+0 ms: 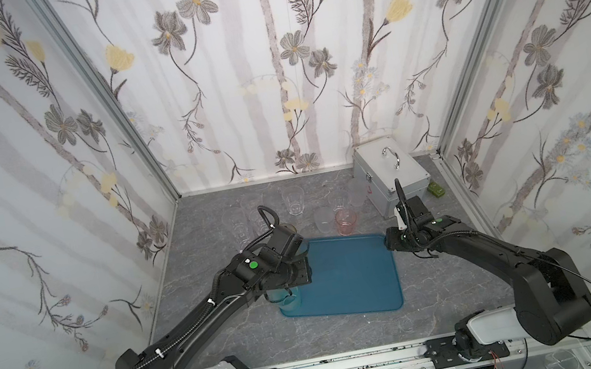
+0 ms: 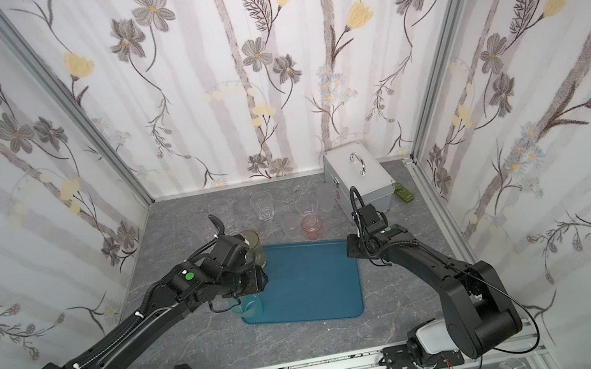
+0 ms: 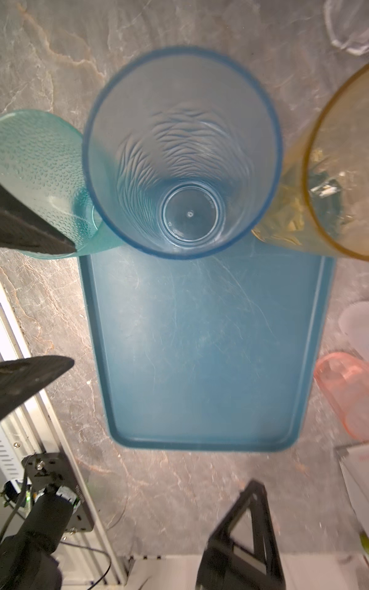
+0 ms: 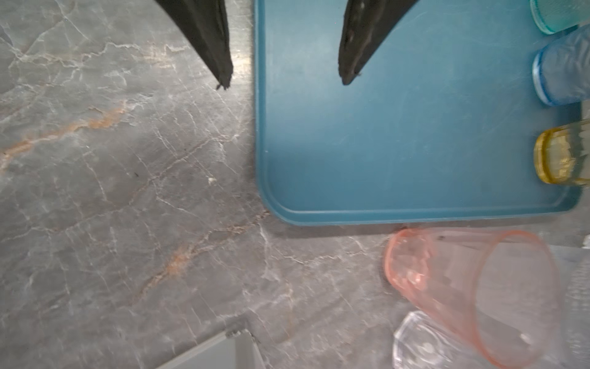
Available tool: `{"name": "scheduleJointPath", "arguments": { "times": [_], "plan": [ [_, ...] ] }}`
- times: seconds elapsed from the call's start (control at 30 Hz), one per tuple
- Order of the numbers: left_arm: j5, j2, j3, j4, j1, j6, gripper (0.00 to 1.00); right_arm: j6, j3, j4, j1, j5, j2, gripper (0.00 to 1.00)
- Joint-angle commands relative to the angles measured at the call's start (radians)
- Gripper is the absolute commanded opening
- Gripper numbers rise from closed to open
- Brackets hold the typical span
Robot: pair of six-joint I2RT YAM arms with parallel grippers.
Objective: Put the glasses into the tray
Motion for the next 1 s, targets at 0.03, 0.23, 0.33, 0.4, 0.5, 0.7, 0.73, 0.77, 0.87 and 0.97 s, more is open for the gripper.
{"name": "scheduleJointPath", "arguments": {
  "times": [0.03, 0.23, 0.33, 0.4, 0.5, 0.7, 0.73, 0.77, 0.87, 0.97],
  "plan": [
    [0.014, -0.046, 0.044, -0.004, 0.065, 0.079, 0.57, -0.04, -0.015, 0.046, -0.015, -0.041, 0.076, 0.54],
    [-0.11, 0.04, 0.174, -0.003, 0.15, 0.207, 0.6, -0.028, -0.001, 0.098, -0.006, -0.056, 0.155, 0.44],
    [-0.173, 0.101, 0.221, 0.006, 0.207, 0.258, 0.61, -0.035, 0.011, 0.097, 0.009, -0.017, 0.181, 0.41],
    [-0.222, 0.123, 0.226, 0.02, 0.247, 0.275, 0.61, -0.049, 0.022, 0.096, 0.027, 0.006, 0.196, 0.39],
    [-0.26, 0.126, 0.198, 0.073, 0.303, 0.29, 0.62, -0.058, 0.047, 0.09, 0.067, 0.049, 0.227, 0.37],
    [-0.222, 0.064, 0.048, 0.238, 0.443, 0.24, 0.66, -0.069, 0.1, 0.066, 0.127, 0.122, 0.295, 0.3],
    [-0.221, 0.032, 0.028, 0.257, 0.461, 0.232, 0.67, -0.074, 0.109, 0.056, 0.137, 0.138, 0.303, 0.3],
    [-0.219, 0.021, 0.012, 0.283, 0.479, 0.228, 0.69, -0.081, 0.121, 0.043, 0.146, 0.156, 0.311, 0.29],
    [-0.189, 0.02, -0.024, 0.349, 0.548, 0.213, 0.72, -0.102, 0.16, 0.012, 0.164, 0.216, 0.338, 0.28],
    [-0.156, 0.056, -0.016, 0.384, 0.614, 0.21, 0.73, -0.107, 0.198, -0.016, 0.189, 0.252, 0.361, 0.28]
  ]
}}
